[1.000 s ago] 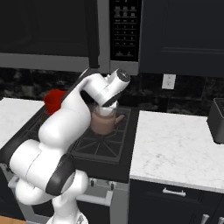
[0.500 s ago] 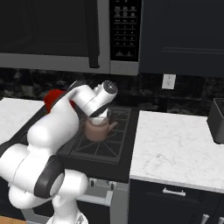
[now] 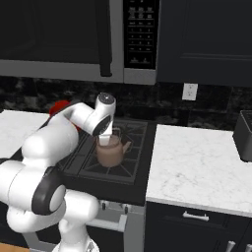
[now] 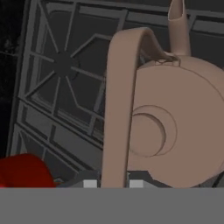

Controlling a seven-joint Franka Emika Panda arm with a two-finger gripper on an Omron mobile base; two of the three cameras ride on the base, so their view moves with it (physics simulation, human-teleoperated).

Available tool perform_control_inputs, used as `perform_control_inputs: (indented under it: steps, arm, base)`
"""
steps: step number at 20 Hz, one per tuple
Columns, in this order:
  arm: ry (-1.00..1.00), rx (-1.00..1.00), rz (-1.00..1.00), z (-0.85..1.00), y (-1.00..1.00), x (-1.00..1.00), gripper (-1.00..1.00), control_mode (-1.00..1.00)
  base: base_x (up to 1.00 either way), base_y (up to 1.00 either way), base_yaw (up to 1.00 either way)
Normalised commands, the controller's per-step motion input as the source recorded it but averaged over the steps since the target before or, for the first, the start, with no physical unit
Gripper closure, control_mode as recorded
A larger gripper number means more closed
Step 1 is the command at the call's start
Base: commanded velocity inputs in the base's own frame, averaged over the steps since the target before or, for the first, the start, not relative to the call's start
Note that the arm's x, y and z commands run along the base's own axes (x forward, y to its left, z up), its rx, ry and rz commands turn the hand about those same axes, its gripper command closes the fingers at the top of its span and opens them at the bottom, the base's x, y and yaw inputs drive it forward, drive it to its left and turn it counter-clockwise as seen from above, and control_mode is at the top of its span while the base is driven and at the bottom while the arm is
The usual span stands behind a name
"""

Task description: Pick the kettle from the counter and place it on a stove burner. Then turn the burner on.

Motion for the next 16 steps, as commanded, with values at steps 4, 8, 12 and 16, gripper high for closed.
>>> perform_control_inputs:
  steps: [4, 8, 12, 16]
  arm:
    - [-0.15, -0.05, 0.0, -0.16, -0.13, 0.1, 1.0, -1.0]
    - [-0.14, 0.0, 0.0, -0.05, -0.09, 0.15, 1.0, -1.0]
    - [-0.01, 0.0, 0.0, 0.0, 0.05, 0.38, 1.0, -1.0]
    - [0.0, 0.0, 0.0, -0.04, 0.05, 0.39, 1.0, -1.0]
  base:
    - [0.0, 0.0, 0.0]
    - [0.0, 0.0, 0.0]
    - [0.0, 0.0, 0.0]
    - [0.0, 0.0, 0.0]
